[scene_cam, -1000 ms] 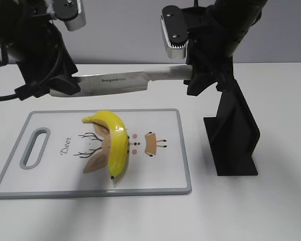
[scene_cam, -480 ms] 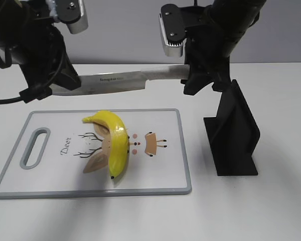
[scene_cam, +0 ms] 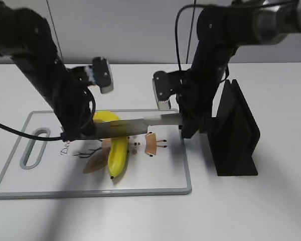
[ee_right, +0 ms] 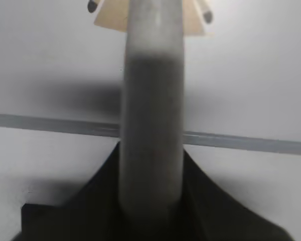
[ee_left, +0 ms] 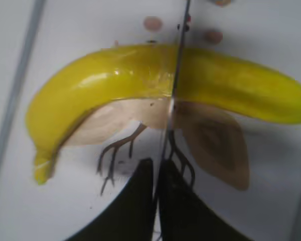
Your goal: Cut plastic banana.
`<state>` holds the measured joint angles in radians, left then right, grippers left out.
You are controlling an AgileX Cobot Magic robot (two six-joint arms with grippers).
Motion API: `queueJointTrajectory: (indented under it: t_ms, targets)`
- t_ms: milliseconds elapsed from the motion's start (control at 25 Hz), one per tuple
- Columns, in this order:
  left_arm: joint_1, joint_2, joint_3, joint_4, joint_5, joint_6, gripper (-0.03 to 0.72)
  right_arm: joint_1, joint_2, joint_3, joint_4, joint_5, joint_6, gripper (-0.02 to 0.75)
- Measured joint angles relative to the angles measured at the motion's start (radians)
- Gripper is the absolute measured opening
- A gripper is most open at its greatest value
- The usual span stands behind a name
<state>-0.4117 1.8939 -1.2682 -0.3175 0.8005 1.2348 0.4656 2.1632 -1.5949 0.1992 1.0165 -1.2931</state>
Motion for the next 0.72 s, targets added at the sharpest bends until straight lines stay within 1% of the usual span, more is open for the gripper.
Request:
queueJointTrajectory:
  t_ms: [80,240,560,720]
  targets:
    - [0.0,0.083,-0.007,-0.022,-0.021,0.002,0.006,-0.001,0.054,-0.003,-0.006,-0.003,0.0,0.167]
    - [0.0,0.113,-0.023,-0.033,-0.014,0.003,0.008,-0.004,0.073,-0.011,-0.009,0.004,0.012,0.167]
    - [0.001,0.059,-0.005,-0.036,-0.02,0.001,0.009,-0.003,0.065,-0.05,-0.01,0.059,0.022,0.168]
    - [0.001,-0.032,-0.004,-0.013,-0.009,0.0,0.009,0.0,0.016,-0.094,-0.012,0.106,0.055,0.171]
